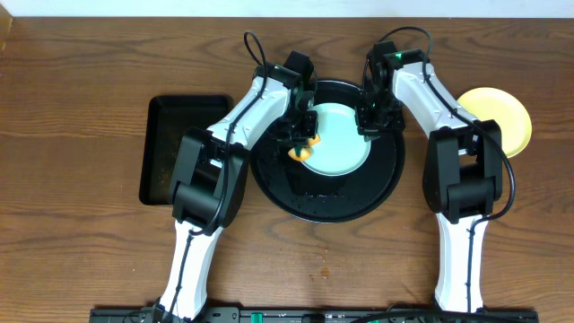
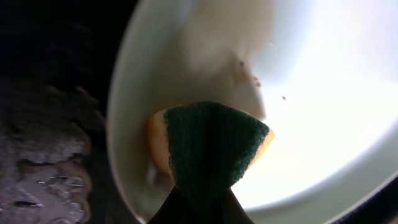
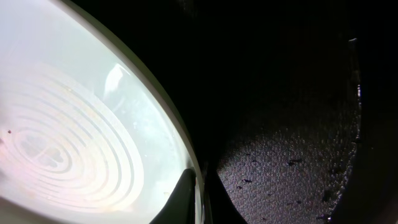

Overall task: Clean dirty plates on tray and stack at the side
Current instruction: 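Scrub the light-blue plate with the sponge while the right gripper holds it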

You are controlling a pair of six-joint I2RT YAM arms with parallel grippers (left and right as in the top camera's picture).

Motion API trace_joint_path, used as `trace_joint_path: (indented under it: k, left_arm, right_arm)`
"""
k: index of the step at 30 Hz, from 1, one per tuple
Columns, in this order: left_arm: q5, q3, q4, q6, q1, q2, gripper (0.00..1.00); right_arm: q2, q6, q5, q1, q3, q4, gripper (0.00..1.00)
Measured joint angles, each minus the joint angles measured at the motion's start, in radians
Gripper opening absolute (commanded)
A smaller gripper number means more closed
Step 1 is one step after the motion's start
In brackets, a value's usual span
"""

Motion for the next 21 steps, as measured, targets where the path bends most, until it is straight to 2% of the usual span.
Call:
trace_joint_path:
  k: [13, 21]
  left_arm:
    - [0.082, -0.042, 0.022, -0.037, 0.006, -0.004, 0.08]
    - [0.225, -0.063, 0.039, -0.060, 0.008, -0.006, 0.08]
  right_arm:
    - [0.000, 0.000, 0.000, 0.000, 0.000, 0.000, 0.01]
    - [0.000, 0.000, 0.000, 0.000, 0.000, 0.000, 0.01]
